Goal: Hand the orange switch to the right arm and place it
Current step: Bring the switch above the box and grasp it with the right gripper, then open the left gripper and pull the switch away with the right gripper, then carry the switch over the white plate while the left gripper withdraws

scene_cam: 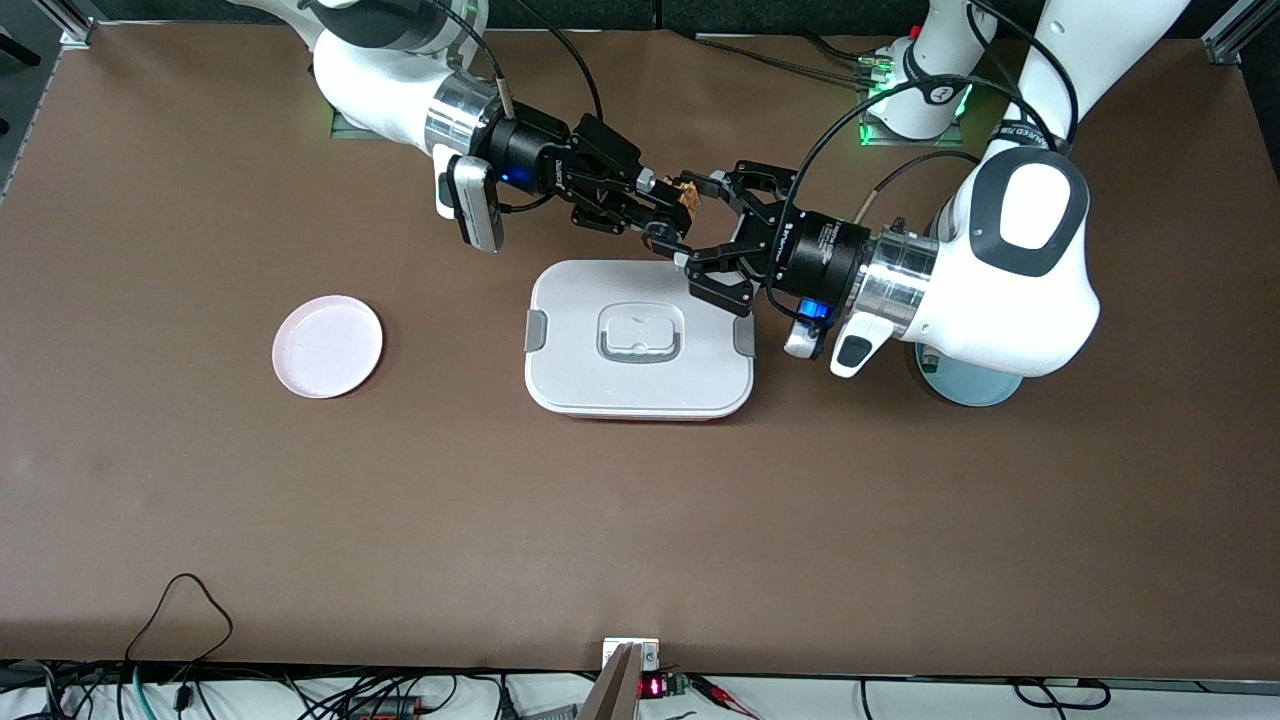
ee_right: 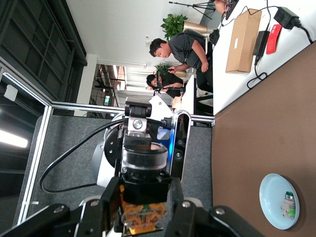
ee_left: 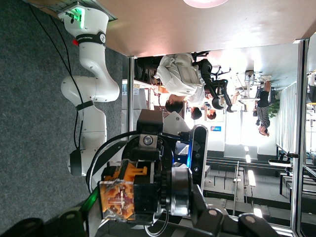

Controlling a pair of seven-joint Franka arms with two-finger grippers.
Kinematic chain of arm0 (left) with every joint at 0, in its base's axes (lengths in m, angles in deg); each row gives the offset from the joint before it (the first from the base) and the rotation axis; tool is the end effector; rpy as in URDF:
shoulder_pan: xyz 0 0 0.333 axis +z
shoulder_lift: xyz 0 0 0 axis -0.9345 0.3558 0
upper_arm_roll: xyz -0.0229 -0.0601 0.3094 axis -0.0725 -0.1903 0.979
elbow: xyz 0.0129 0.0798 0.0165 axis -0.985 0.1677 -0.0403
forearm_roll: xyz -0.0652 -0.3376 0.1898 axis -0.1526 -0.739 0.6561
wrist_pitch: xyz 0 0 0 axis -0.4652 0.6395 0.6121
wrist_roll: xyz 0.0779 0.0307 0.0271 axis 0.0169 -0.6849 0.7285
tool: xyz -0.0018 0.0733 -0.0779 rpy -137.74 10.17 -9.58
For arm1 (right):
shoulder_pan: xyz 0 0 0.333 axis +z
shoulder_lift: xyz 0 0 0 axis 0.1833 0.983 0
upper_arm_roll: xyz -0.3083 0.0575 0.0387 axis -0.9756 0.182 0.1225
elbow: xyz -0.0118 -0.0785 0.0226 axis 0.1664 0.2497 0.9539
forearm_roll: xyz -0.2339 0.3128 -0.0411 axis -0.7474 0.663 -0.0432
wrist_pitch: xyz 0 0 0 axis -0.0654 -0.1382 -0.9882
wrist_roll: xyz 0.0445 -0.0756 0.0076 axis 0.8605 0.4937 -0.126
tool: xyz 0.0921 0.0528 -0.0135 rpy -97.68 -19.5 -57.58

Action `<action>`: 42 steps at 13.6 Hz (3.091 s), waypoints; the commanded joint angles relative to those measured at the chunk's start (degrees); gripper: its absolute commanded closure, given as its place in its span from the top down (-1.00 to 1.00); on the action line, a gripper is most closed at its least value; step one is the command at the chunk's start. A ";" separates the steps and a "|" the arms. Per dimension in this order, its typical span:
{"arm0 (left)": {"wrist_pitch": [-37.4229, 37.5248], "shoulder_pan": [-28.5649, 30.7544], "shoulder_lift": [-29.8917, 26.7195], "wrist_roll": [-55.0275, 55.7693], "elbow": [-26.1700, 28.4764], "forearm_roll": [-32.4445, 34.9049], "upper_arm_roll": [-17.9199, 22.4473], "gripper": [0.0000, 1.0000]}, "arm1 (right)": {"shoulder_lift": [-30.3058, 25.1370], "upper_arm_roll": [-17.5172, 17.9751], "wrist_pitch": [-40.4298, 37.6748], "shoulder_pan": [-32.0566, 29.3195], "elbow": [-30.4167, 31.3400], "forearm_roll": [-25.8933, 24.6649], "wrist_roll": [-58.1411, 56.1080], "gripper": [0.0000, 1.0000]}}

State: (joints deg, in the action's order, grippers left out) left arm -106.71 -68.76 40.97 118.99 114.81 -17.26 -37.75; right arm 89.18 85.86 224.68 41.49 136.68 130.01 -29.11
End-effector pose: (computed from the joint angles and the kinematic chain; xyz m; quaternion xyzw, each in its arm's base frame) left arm 0.6212 -0.3200 0.5327 0.5999 0.4168 -0.5657 0.3826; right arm 0.4796 0.4033 0.5200 -0.7257 0.1136 -0.1769 0.6551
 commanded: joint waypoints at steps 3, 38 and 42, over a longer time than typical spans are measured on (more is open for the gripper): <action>-0.20 -0.22 1.02 2.10 -1.44 -1.76 0.23 -0.46 | -1.04 0.43 0.26 -0.60 0.64 0.93 -3.08 -1.00; 5.86 0.13 -10.32 -50.53 0.14 46.74 -1.70 0.98 | -2.18 0.25 -27.32 -25.37 2.04 -56.50 23.96 -1.00; 6.56 0.13 -11.81 -57.82 1.10 55.00 -1.70 0.98 | -2.35 -0.27 -34.27 -30.47 2.04 -73.48 32.41 -1.00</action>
State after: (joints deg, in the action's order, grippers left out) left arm -100.76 -69.10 32.03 65.54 113.65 34.66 -39.53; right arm 88.24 85.21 193.38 13.59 137.81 62.11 -0.07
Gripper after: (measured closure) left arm 0.004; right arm 0.551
